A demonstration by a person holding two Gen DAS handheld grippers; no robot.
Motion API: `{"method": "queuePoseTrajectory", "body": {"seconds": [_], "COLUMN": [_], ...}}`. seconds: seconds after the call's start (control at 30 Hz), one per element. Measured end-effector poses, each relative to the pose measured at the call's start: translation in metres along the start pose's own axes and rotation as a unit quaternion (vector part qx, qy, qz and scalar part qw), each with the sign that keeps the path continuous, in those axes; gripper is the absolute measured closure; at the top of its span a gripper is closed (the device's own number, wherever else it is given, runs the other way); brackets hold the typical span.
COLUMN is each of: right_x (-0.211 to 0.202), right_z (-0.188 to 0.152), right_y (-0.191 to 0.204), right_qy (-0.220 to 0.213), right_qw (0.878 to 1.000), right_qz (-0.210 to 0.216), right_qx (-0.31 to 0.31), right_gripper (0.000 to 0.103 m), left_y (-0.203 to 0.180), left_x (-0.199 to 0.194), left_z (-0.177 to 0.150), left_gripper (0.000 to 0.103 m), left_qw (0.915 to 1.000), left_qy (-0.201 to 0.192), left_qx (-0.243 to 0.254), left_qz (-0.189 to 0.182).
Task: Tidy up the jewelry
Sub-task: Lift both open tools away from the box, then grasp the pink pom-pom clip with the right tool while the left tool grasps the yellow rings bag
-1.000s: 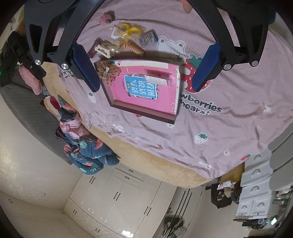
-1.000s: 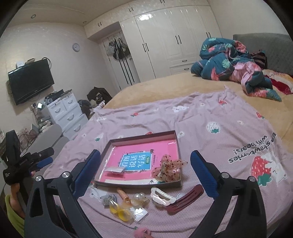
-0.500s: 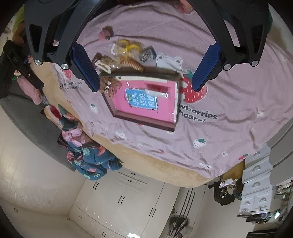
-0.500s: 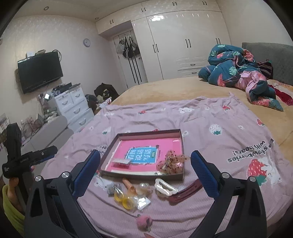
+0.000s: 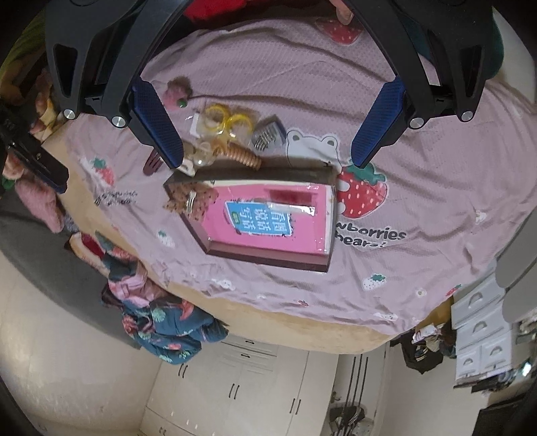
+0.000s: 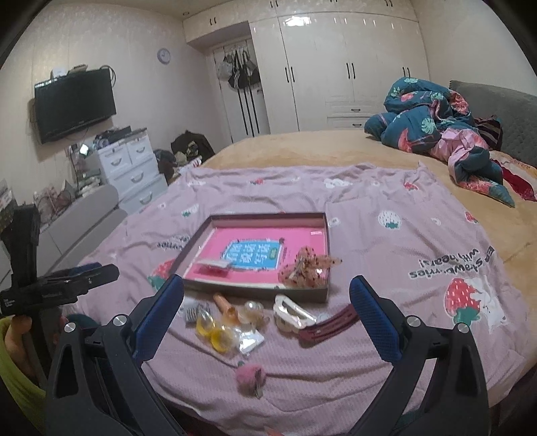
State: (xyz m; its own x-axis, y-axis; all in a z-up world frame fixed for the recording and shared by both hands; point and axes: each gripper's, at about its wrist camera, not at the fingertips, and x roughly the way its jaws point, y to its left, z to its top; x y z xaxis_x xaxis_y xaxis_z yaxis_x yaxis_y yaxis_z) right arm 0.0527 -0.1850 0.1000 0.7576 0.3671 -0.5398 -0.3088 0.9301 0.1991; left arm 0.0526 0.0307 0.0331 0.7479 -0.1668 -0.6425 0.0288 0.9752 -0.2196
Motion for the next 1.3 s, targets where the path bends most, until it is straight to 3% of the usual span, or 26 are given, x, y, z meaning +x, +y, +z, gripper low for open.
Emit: {"method": "queuePoseTrajectory", "body": {"seconds": [0.97, 1.3], "right_x": [0.058, 0.09], "right_z": [-0.088, -0.106], "right_y": [0.01, 0.009], "right_qy": [0.139, 0.186], "right_qw": [0.99, 0.982], "right_qz": [0.011, 0.035], "right_qx": [-0.026, -0.008], "right_gripper": [0.006, 0.042], "left_y": [-0.002, -0.005], "left_x": [0.037, 0.052], "left_z": [-0.051, -0.061], "left_gripper": [0.009, 0.01], "left_qw": [0.996, 0.9947], "left_qy": [0.085, 0.098], "left_qx": [0.021, 0.031], "left_qz": [0.016, 0.004]}}
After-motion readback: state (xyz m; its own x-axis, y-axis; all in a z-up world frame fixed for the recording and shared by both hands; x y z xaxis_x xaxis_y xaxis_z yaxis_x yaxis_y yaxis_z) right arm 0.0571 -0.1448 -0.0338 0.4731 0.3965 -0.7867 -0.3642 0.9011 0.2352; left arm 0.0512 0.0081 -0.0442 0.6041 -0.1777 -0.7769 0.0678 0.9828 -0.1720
